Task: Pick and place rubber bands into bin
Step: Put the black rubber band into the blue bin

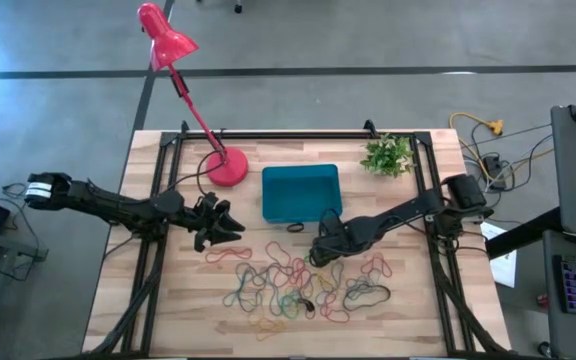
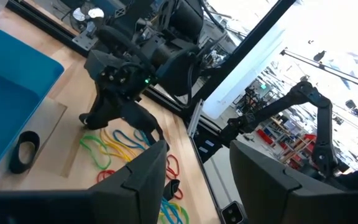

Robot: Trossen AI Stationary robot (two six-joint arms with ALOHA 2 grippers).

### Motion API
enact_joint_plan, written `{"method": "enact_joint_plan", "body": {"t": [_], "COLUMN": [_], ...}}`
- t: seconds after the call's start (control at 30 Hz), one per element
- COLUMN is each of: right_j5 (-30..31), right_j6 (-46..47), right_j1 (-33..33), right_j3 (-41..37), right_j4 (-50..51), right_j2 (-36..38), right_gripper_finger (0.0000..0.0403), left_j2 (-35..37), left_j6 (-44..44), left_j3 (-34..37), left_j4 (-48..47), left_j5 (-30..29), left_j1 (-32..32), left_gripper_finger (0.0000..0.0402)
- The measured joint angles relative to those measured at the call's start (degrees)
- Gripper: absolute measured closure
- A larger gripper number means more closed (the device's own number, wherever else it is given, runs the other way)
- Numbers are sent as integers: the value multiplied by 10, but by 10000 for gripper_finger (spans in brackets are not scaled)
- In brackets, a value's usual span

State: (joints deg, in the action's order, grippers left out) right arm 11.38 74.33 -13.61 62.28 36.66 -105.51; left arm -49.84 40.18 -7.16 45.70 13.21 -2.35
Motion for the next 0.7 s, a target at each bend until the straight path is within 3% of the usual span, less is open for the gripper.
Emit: {"method": "enact_joint_plan", "body": {"t": [0.33, 0.6, 0.7], "right_j5": [17, 187, 202], "right_j6": [-82, -172, -215], "right_j1": [0, 26, 61], "right_j3": [43, 75, 70], "right_j4": [9, 21, 22], "right_j2": [91, 168, 174], "right_gripper_finger": [394, 394, 394], "left_j2": [0, -2, -2], "left_j6": [0, -1, -1], "left_j3": [0, 0, 0], "left_j4": [-1, -2, -3], "left_j5": [0, -23, -42], "left_j1": [0, 0, 0], "left_gripper_finger": [240, 240, 240]}}
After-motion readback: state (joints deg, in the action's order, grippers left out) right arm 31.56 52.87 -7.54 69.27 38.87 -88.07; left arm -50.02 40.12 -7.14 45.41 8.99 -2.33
